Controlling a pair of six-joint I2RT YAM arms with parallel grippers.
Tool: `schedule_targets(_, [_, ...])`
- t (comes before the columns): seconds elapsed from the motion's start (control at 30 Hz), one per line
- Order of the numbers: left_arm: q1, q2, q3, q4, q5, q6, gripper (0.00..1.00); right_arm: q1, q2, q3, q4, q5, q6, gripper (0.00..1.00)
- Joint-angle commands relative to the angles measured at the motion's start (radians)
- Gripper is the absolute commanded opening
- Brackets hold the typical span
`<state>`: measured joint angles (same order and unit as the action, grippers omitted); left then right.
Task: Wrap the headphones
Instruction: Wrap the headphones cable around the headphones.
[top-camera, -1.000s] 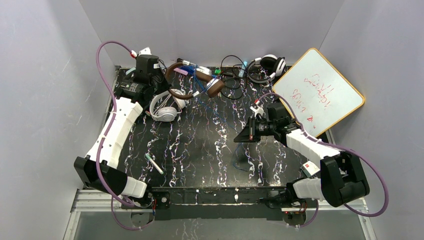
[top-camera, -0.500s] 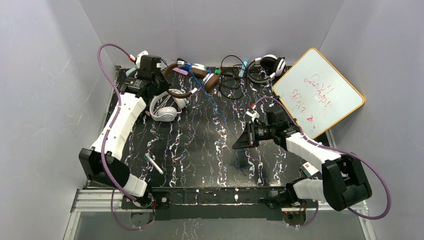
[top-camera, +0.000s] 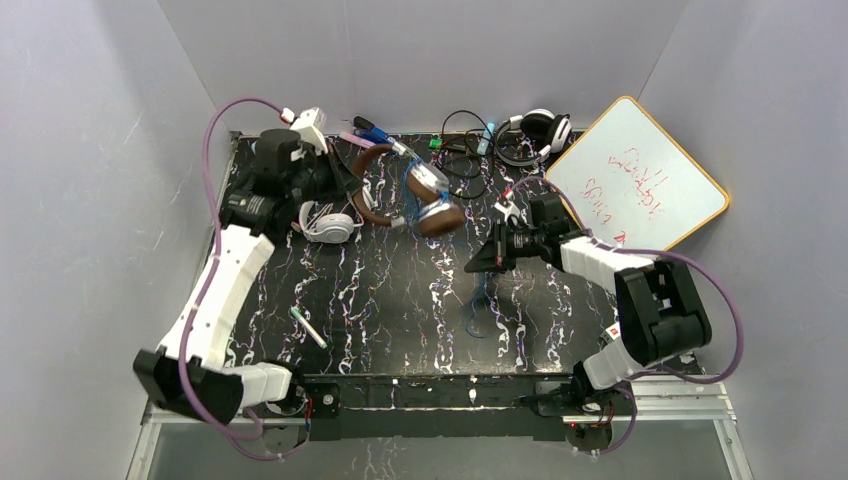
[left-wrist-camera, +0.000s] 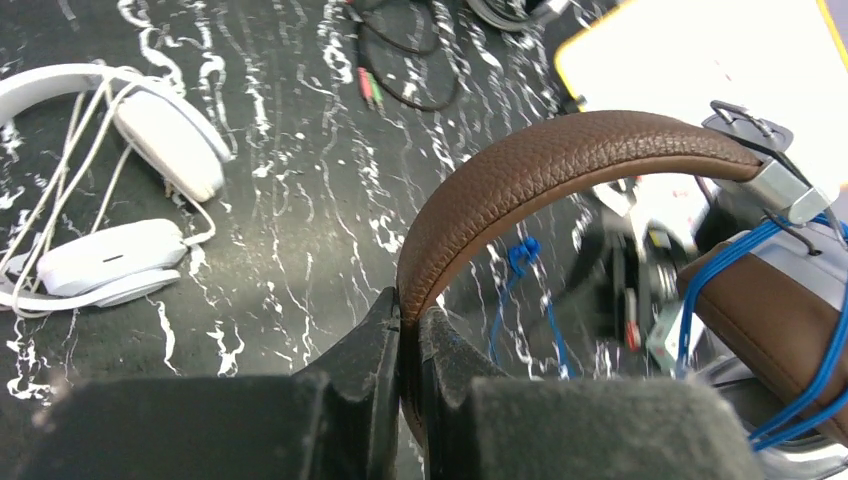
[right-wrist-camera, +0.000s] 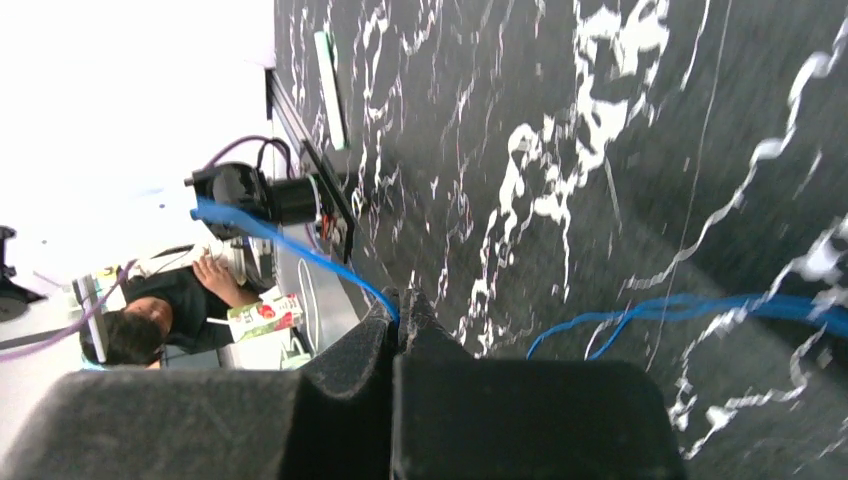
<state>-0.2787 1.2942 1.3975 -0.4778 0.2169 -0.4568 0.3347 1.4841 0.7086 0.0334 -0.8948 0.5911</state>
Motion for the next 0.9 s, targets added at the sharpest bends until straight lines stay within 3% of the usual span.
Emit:
schedule_targets(0.0, [-0.008, -0.155, -0.078, 0.071, 0.273, 0.157, 0.0, -0.028, 0.087, 0.166, 0.048, -0.038, -0.032, 0.01])
schedule_targets(0.07, [-0.027, -0.196, -0.126, 0.078, 0.318, 0.219, 0.0, -0.04, 0.112, 0.22, 0.042, -0.037, -0.03, 0.01])
schedule_targets(0.23, [-0.083, -0.269, -0.226, 0.069, 0.226, 0.375, 0.0, -0.067, 0.131, 0.346, -0.063, 0.032, -0.073, 0.01])
schedule_targets(0.43, [-0.202, -0.261, -0.275, 0.054, 0.28, 0.491, 0.0, -0.078, 0.15, 0.484, -0.12, 0.016, -0.086, 0.01])
schedule_targets(0.67, [-0.229, -0.222, -0.282, 0.04, -0.079, 0.581, 0.0, -0.071, 0.108, 0.511, -0.105, -0.138, -0.008, 0.01])
schedule_targets(0.87, [-0.271, -0.148, -0.284, 0.074, -0.222, 0.642, 0.0, -0.014, 0.023, 0.437, 0.063, -0.213, 0.174, 0.01])
